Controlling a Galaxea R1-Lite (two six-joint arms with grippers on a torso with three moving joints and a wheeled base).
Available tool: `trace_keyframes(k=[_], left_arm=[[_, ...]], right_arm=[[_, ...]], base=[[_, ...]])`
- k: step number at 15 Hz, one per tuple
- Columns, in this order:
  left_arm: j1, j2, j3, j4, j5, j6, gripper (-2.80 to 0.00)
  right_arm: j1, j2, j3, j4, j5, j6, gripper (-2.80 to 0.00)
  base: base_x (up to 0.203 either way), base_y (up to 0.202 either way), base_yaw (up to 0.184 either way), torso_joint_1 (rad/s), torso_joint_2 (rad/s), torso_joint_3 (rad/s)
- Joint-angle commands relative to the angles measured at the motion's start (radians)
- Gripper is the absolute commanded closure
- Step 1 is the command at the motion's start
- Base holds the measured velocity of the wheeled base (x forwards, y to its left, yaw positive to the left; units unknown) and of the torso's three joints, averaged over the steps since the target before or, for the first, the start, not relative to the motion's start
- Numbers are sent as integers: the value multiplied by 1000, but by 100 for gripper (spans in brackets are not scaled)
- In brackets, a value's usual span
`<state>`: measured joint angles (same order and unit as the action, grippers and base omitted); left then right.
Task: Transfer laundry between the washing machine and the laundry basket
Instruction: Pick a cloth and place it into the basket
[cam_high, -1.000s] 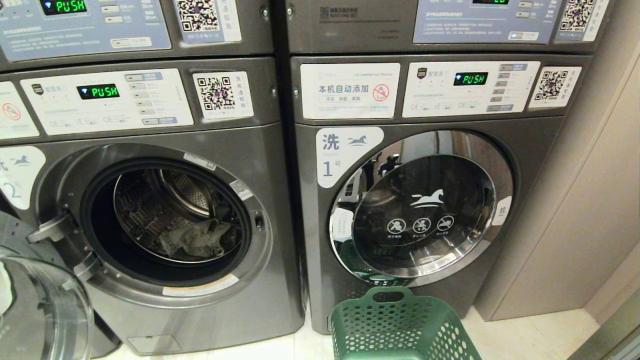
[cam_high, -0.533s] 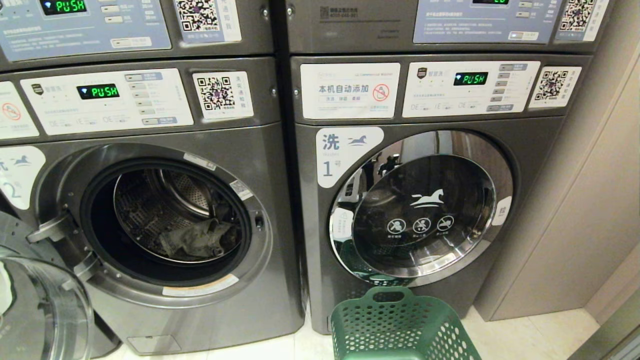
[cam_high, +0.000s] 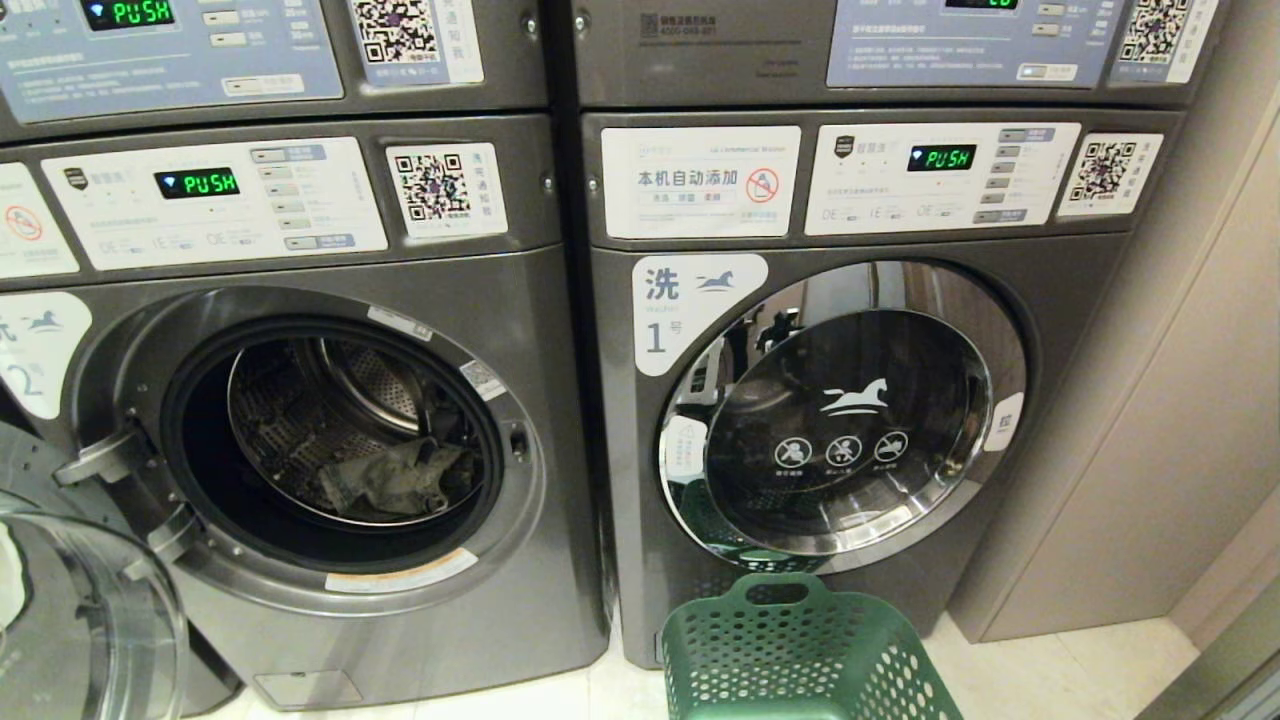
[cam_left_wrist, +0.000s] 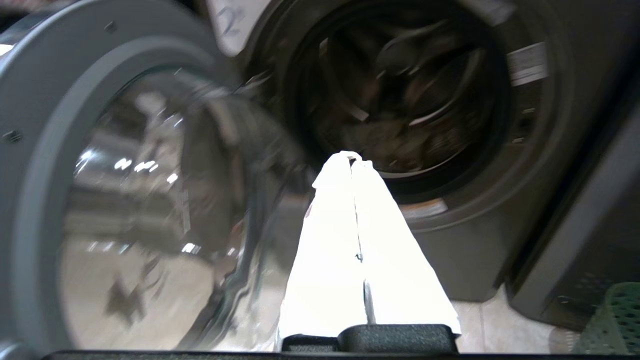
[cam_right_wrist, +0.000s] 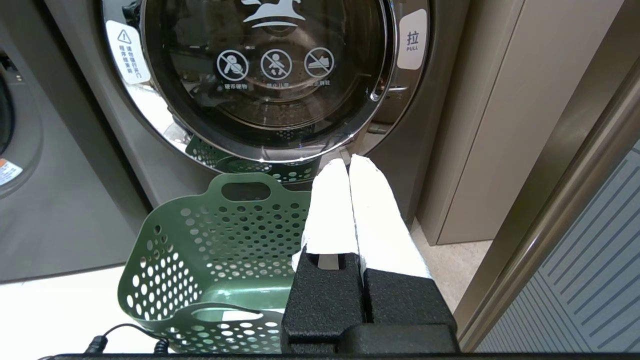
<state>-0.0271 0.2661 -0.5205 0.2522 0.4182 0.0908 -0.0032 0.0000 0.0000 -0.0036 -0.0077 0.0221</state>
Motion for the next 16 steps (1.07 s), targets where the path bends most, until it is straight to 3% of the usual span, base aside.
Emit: trace_keyframes(k=[1, 3, 5, 6, 8, 10, 12, 16], left_arm=[[-15, 294, -112, 38, 111, -86, 0], [-17, 533, -245, 131, 180, -273, 0], [16, 752, -408, 314, 232, -501, 0], [58, 841, -490, 434, 252, -608, 0], [187, 962, -586, 562, 271, -732, 0], [311, 1048, -626, 578, 250, -770, 0], [423, 1104, -635, 527, 225, -762, 0], [604, 1177, -638, 307, 164, -618, 0]], right_arm=[[0, 2, 0, 0, 0, -1, 0], [0, 2, 0, 0, 0, 0, 0], [0, 2, 0, 1, 0, 1, 0], [0, 2, 0, 0, 0, 1, 0], [0, 2, 0, 1, 0, -1, 0], [0, 2, 0, 0, 0, -1, 0], [0, 2, 0, 0, 0, -1, 0], [0, 2, 0, 0, 0, -1, 0]], base=[[0, 0, 0, 0, 0, 0], [0, 0, 0, 0, 0, 0], [0, 0, 0, 0, 0, 0], [0, 0, 0, 0, 0, 0], [0, 0, 0, 0, 0, 0], [0, 0, 0, 0, 0, 0], [0, 0, 0, 0, 0, 0], [0, 0, 0, 0, 0, 0]])
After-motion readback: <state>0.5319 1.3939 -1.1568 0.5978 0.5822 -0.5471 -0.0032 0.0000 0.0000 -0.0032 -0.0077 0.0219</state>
